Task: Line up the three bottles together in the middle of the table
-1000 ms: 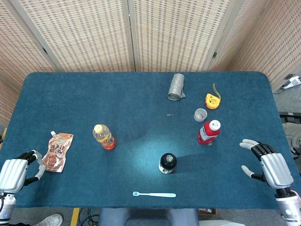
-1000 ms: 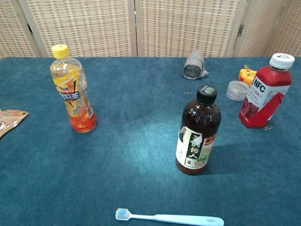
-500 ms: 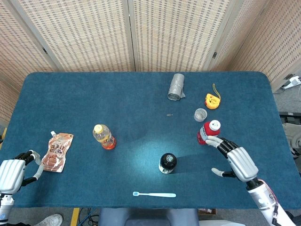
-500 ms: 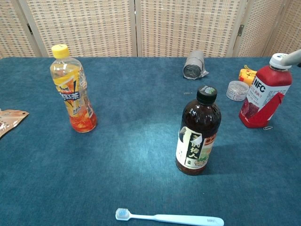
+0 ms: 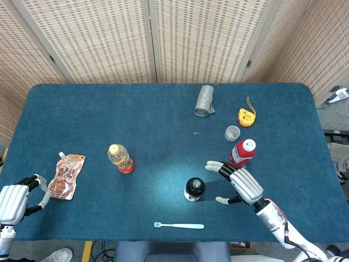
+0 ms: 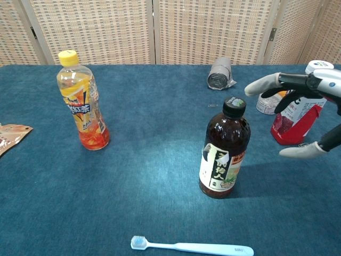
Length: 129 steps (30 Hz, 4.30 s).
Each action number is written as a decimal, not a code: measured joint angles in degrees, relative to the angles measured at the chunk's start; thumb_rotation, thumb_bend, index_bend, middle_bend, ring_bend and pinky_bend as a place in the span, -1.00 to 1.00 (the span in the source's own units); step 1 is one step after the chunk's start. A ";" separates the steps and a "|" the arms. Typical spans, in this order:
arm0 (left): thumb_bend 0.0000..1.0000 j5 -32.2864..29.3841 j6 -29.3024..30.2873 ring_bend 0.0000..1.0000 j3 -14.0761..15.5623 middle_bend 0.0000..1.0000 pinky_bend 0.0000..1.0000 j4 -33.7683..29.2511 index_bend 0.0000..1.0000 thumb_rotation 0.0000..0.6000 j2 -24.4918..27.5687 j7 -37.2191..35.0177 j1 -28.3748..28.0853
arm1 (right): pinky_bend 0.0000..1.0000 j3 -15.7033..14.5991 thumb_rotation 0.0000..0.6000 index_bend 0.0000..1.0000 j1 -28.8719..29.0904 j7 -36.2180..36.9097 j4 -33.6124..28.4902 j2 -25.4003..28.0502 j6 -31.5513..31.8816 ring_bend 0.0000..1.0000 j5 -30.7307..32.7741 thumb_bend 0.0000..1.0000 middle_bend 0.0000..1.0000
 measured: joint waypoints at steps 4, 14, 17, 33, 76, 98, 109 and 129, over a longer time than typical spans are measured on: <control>-0.35 -0.01 -0.11 -0.10 0.03 -0.14 0.32 -0.12 0.14 1.00 0.09 -0.23 -0.02 | -0.39 -0.19 1.00 -0.60 1.35 0.72 0.61 -1.84 -0.84 -0.71 -0.09 -0.76 -0.62; -0.35 0.03 0.12 -0.10 -0.02 -0.14 0.32 -0.40 0.14 1.00 0.45 -0.82 0.09 | -0.39 -0.65 1.00 -0.60 3.85 -0.10 2.36 -6.22 -2.83 -0.71 0.66 -0.77 -0.59; -0.35 0.02 0.19 -0.10 -0.04 -0.14 0.32 -0.50 0.14 1.00 0.58 -1.08 0.14 | -0.39 -0.58 1.00 -0.60 4.48 -0.27 2.97 -7.42 -3.12 -0.71 1.18 -0.76 -0.57; -0.35 0.00 0.18 -0.10 -0.01 -0.14 0.32 -0.75 0.14 1.00 0.88 -1.45 0.24 | -0.10 0.35 1.00 -0.37 5.69 2.03 8.62 -13.18 -0.86 -0.24 3.11 -0.76 -0.13; -0.35 -0.35 -0.11 -0.10 -0.18 -0.14 0.32 -0.92 0.14 1.00 1.37 -2.66 0.22 | 0.05 10.68 1.00 -0.17 14.76 0.27 19.01 -20.69 -4.00 -0.02 12.97 -0.76 0.06; -0.35 0.06 0.02 -0.10 -0.04 -0.14 0.32 -1.00 0.14 1.00 1.69 -3.20 0.29 | -0.01 9.40 1.00 -0.27 17.40 2.60 24.55 -23.59 -5.53 -0.37 13.43 -0.77 -0.37; -0.35 0.06 -0.37 -0.10 0.10 -0.14 0.32 -1.05 0.14 1.00 1.49 -2.56 0.17 | -0.34 8.59 1.00 -0.78 16.37 2.72 21.37 -21.01 -3.38 -0.72 12.64 -0.93 -0.82; -0.35 0.53 -1.14 -0.10 0.56 -0.14 0.32 -0.60 0.14 1.00 0.53 -1.06 -0.23 | -0.38 5.59 1.00 -0.78 8.79 -13.29 -2.04 -4.15 5.82 -0.72 9.47 -0.94 -0.73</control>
